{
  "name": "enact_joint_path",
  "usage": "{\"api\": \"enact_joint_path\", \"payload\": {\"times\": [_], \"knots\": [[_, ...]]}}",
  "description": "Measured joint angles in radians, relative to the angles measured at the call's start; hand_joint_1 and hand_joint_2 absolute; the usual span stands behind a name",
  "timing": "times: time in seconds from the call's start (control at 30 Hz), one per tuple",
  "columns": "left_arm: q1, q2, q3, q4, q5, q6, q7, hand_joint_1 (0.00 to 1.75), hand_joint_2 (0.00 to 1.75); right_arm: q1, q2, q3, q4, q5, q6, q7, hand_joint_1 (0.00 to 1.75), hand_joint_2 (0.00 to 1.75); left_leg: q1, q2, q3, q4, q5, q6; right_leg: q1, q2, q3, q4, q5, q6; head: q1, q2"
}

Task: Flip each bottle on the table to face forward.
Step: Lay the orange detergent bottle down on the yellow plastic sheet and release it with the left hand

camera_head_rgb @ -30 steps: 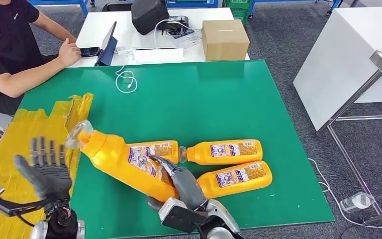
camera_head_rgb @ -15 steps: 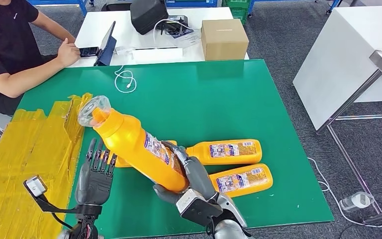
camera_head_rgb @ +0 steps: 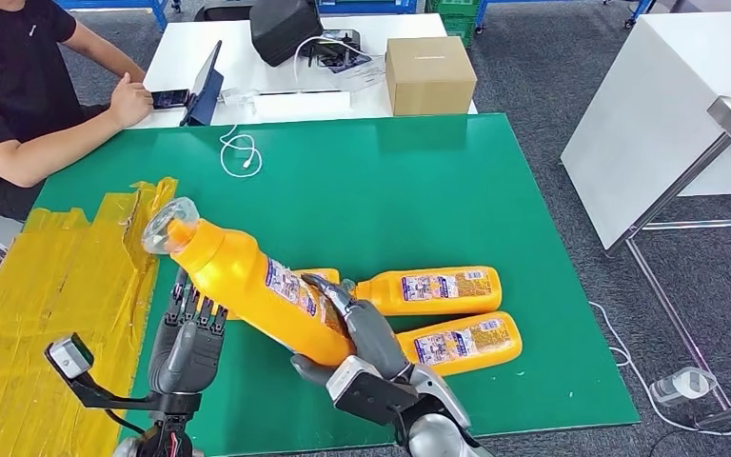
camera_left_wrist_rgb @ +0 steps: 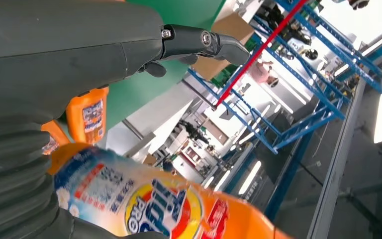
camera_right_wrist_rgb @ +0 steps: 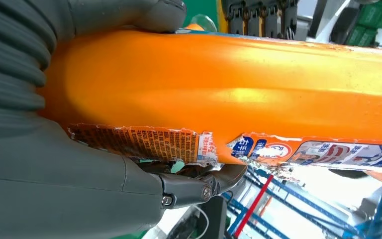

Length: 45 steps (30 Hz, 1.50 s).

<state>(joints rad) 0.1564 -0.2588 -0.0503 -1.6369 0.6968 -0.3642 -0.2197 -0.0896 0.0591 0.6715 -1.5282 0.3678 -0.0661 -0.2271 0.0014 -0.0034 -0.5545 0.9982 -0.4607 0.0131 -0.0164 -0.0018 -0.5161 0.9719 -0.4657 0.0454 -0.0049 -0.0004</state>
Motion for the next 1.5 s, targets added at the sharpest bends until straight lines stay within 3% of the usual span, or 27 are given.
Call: {"api": "enact_joint_path", "payload": {"times": [0.53,0.97,1.5], "knots": [[-0.022,0.029,-0.009,0.056,0.009,-0.095,0.006,0.00,1.75,-0.119,0.074,0.139,0.120,0.025,0.060,0.032,1.75,1.75,0.000,0.000,0.000,0.000,0.000,0.000,0.000,0.000,-0.001,0.000,0.000,0.000,0.000,0.000],[-0.023,0.032,0.008,0.067,-0.013,-0.059,0.000,0.00,1.75,-0.195,0.116,0.188,0.219,0.017,0.064,0.053,1.75,1.75,0.000,0.000,-0.001,0.000,0.000,0.000,0.000,0.000,-0.001,0.000,0.000,0.000,0.000,0.000],[-0.020,0.032,0.007,0.051,-0.052,-0.034,-0.015,0.00,1.75,-0.221,0.134,0.204,0.304,0.013,0.055,0.081,1.75,1.75,0.000,0.000,-0.001,0.000,0.000,0.000,0.000,0.000,-0.002,0.000,0.000,0.000,0.000,0.000]]}}
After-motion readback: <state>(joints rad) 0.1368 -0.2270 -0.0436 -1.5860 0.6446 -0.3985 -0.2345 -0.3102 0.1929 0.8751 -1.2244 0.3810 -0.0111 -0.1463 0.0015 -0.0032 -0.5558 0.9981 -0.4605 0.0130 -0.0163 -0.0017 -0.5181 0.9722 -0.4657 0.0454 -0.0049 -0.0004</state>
